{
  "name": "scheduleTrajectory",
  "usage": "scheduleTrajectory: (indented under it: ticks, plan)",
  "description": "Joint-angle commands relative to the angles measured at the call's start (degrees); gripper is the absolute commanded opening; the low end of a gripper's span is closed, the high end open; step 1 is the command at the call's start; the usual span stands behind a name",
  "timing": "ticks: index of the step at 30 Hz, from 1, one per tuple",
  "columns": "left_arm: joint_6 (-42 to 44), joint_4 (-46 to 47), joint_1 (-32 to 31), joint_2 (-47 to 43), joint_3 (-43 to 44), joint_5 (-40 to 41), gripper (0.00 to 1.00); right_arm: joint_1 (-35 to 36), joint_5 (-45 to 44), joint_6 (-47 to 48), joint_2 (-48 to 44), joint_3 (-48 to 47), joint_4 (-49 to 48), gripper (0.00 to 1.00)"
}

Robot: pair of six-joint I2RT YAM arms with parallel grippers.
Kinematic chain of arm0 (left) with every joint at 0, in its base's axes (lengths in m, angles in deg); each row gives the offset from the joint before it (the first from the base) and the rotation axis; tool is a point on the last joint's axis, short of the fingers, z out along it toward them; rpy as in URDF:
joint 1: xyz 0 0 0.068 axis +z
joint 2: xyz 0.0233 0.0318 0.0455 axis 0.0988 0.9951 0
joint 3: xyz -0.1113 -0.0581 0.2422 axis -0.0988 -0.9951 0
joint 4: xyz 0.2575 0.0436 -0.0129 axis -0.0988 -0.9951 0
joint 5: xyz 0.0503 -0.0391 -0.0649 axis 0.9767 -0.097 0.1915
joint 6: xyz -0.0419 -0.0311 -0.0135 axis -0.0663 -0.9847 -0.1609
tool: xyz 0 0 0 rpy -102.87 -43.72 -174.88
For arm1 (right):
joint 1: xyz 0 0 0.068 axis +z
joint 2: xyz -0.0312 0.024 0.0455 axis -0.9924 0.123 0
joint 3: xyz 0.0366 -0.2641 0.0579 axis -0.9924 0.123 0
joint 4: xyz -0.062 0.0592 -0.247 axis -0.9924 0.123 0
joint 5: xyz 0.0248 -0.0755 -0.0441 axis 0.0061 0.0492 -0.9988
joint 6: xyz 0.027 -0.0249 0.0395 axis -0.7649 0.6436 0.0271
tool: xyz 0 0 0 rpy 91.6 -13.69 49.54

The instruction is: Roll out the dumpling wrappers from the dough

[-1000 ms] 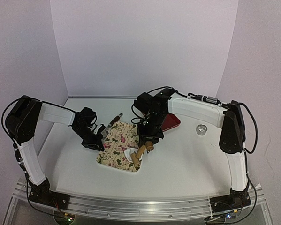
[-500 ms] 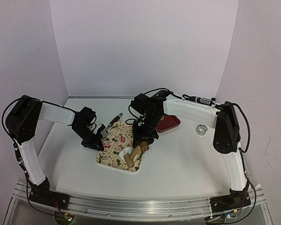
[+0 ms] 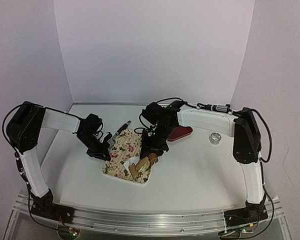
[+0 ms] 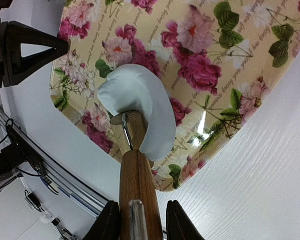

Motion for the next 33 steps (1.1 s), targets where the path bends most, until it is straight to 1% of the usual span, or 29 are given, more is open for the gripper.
scheduleTrajectory:
  ticks: [1, 6, 15, 24, 33]
  plan:
    - [1.48, -4.44, 2.45, 2.33, -1.24, 7.79, 0.0, -2.81, -12.98, -0.82, 4.35, 8.89, 6.92, 0.0]
    - [3.08, -5.84, 4.66, 1.93, -0.68, 9.39, 0.0, -4.94, -12.53, 0.13, 2.56, 11.49, 6.66, 0.0]
    - [3.12, -6.38, 5.31, 1.87, 0.0, 9.81, 0.0, -10.45, -13.52, -0.61, -2.5, 16.44, 6.69, 0.0]
    - [2.77, -6.74, 5.51, 1.81, 0.02, 10.3, 0.0, -11.39, -15.75, -4.48, -4.05, 18.66, 7.22, 0.0]
    - [2.6, -6.68, 6.04, 1.36, -0.2, 10.22, 0.0, -13.24, -16.34, -5.95, -8.63, 20.73, 7.37, 0.0]
